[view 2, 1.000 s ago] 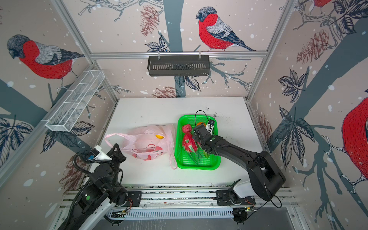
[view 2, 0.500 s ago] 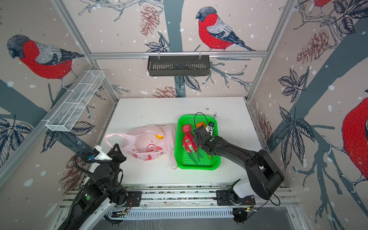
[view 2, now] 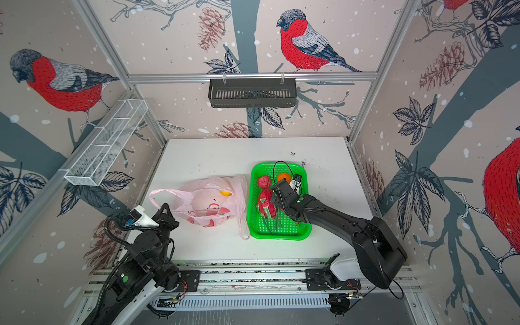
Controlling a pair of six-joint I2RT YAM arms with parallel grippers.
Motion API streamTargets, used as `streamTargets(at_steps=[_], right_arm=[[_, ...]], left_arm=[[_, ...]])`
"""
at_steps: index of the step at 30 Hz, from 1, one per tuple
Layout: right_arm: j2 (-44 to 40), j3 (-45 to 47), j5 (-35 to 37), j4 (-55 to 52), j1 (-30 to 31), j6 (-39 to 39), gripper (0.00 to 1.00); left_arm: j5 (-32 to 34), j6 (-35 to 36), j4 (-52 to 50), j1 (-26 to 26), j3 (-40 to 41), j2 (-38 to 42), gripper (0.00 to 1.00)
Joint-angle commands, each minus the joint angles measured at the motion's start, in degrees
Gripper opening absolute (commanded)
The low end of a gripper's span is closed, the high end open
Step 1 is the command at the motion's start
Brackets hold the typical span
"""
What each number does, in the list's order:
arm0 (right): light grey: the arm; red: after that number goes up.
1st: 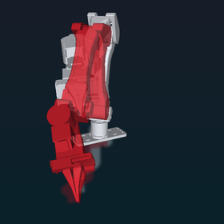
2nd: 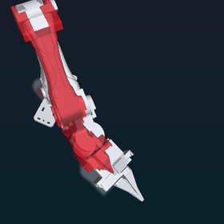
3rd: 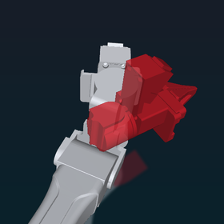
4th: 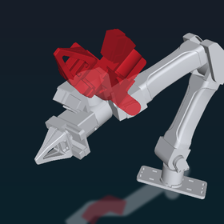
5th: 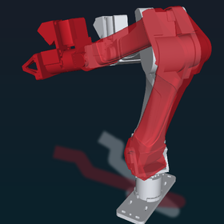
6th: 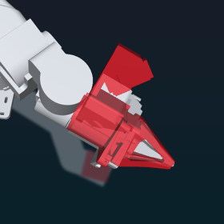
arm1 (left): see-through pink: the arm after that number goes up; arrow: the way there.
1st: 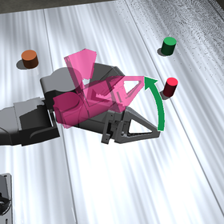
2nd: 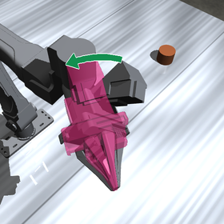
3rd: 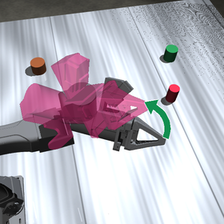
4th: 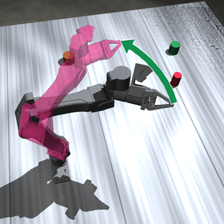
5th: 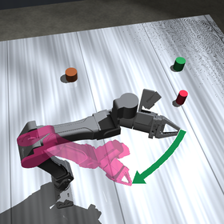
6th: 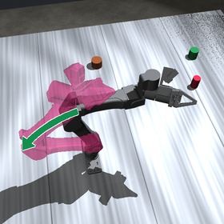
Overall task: Untie the knot of the plastic bag and take out the fruit
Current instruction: Place the fruit in the basket.
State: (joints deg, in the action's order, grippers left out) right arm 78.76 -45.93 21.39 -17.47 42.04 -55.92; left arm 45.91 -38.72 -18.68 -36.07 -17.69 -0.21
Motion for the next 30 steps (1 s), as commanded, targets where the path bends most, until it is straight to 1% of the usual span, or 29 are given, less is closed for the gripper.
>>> streamTargets(at_steps=[1,7,13,23,30], right_arm=[[-0.4,0.3,-1.3,0.7,0.8,-1.4,0.99],[-1.0,1.5,-2.1,3.5,2.2,-1.9,0.99],[-1.8,2.9,-2.2,8.0,1.8,-1.1,0.99],[4.1,0.7,-3.4,9.6,-0.4,0.4,0.99],[8.9,-2.0,-3.9,10.5,-0.6,2.6,0.99]], left_arm=[[0.2,-0.7,0.0,0.1,0.0,0.2,0.0],[0.1,-0.7,0.0,0.1,0.1,0.2,0.0],[0.0,-0.7,-0.2,0.1,0.0,0.2,0.0],[0.4,-1.1,-1.4,0.1,-0.4,0.2,0.0],[0.5,-1.8,-2.4,0.1,-0.7,0.2,0.0]])
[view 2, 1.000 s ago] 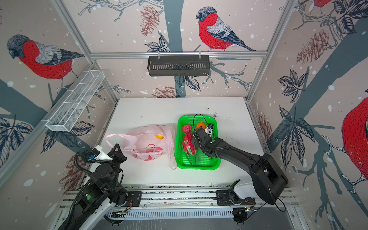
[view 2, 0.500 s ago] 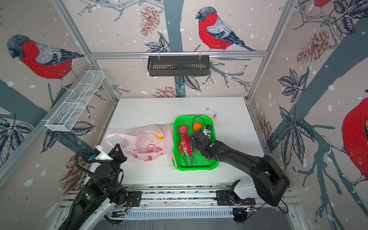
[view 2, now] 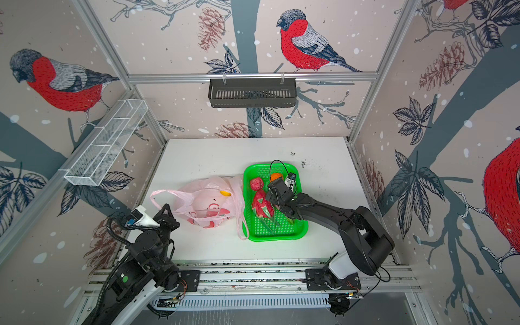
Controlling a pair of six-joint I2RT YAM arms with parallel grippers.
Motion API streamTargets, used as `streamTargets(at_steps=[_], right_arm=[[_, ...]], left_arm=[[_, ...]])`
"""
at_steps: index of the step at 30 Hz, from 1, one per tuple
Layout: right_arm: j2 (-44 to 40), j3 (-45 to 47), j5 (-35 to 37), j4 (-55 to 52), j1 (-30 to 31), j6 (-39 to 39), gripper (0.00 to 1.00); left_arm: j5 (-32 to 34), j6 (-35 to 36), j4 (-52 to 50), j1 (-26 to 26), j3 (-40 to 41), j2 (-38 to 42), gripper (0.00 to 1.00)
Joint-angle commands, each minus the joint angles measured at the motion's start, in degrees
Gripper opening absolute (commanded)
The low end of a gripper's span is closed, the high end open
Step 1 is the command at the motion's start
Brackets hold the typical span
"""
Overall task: Untie the knot of the plastic bag and take out the fruit
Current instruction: Place the fruit in the basket.
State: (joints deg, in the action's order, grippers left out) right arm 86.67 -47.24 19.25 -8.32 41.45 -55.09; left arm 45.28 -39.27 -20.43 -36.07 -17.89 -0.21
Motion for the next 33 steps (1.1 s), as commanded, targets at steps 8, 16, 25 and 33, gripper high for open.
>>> streamTargets(at_steps=[8,16,25,33], right_arm=[[1.6,-1.9,-2.9,2.9,-0.2,4.5,0.99],[1.3,-5.2,0.5,-3.0,0.7,6.1,0.99],[1.5,-7.9,3.4,-7.3,2.2,7.4,0.99],[1.4,-17.7,9.8,-11.2,12.3,16.8,0.98]], left_arm=[[1.3,-1.2,-1.1,0.1,-0.6,0.1,0.0],[1.4,-1.3,-0.9,0.1,-0.7,0.2,0.0],[1.2,-1.1,-0.7,0.1,-0.8,0.2,0.0],[1.0,-0.9,-1.2,0.1,-1.5,0.2,0.0]])
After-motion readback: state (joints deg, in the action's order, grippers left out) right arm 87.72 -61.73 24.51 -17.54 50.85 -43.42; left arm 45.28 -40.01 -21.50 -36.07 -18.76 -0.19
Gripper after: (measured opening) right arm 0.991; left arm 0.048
